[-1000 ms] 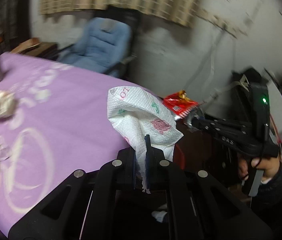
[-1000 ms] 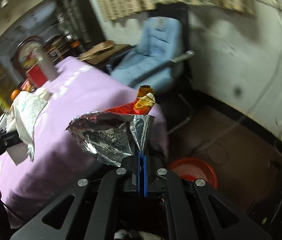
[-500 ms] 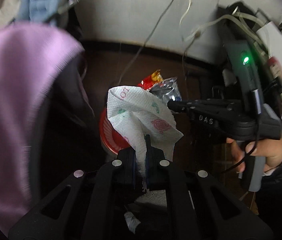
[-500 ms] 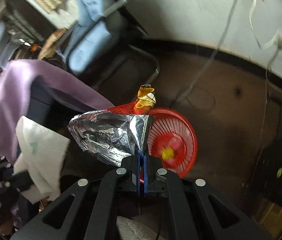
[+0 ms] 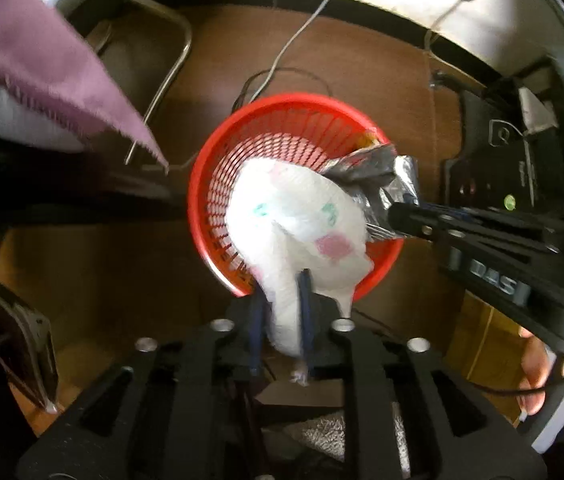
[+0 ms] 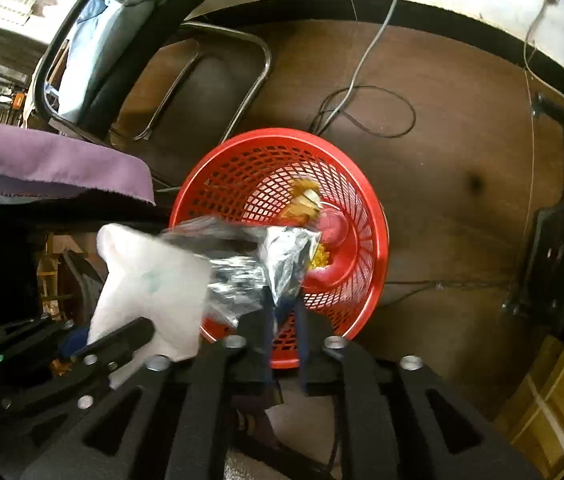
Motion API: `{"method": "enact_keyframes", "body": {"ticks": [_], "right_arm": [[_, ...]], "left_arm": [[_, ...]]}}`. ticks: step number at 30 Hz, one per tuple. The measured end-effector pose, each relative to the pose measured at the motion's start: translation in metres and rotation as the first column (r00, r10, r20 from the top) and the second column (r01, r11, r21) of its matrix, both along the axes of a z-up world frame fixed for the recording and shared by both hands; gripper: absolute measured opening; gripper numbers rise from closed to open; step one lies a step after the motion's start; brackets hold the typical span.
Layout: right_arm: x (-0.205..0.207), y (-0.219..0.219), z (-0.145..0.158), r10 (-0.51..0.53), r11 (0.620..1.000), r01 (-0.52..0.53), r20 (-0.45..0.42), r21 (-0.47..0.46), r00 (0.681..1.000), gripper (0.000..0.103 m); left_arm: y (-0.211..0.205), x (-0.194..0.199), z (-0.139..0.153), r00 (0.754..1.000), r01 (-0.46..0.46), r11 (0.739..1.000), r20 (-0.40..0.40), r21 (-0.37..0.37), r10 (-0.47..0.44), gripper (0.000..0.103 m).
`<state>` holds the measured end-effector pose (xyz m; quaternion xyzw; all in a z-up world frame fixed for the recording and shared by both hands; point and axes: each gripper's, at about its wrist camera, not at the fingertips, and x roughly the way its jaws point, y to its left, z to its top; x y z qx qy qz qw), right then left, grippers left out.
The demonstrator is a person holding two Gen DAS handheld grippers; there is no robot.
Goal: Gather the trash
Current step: 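Open both tools to drop the tissue and wrapper into the wastebasket, then move both tools back over the table toward the blue face mask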
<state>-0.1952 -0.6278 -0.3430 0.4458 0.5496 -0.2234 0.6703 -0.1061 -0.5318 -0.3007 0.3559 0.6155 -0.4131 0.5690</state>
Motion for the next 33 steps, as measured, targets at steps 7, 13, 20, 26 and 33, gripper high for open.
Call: {"method": "enact_keyframes", "body": {"ticks": [7, 13, 20, 26, 33], "right_arm": [[-0.017, -0.008, 0.01, -0.036, 0.999, 0.036, 0.024, -0.026, 0.999, 0.033], [-0.023, -0.007, 0.032, -0.022, 0.998, 0.024, 0.04, -0.057, 0.999, 0.04], [-0.02, -0.001, 0.073, -0.01, 0.992, 0.018, 0.07, -0.128, 0.998, 0.043], [-0.022, -0.002, 0.116, -0.03, 0.974, 0.047, 0.078, -0.221, 0.996, 0.053], [-0.014, 0.013, 0.185, -0.014, 0.932, 0.062, 0.137, -0.356, 0.991, 0.075]], "left_arm": [[0.001, 0.005, 0.017, 1.0, -0.018, 1.0, 0.004, -0.023, 0.018, 0.04], [0.009, 0.001, 0.03, 1.0, -0.028, 0.998, 0.012, -0.055, 0.029, 0.042], [0.02, -0.008, 0.052, 1.0, -0.028, 0.994, 0.007, -0.102, 0.029, 0.043], [0.036, -0.017, 0.09, 0.998, 0.002, 0.981, 0.064, -0.192, 0.01, 0.044], [0.07, -0.018, 0.157, 0.986, 0.008, 0.941, 0.162, -0.338, 0.05, 0.062]]}}
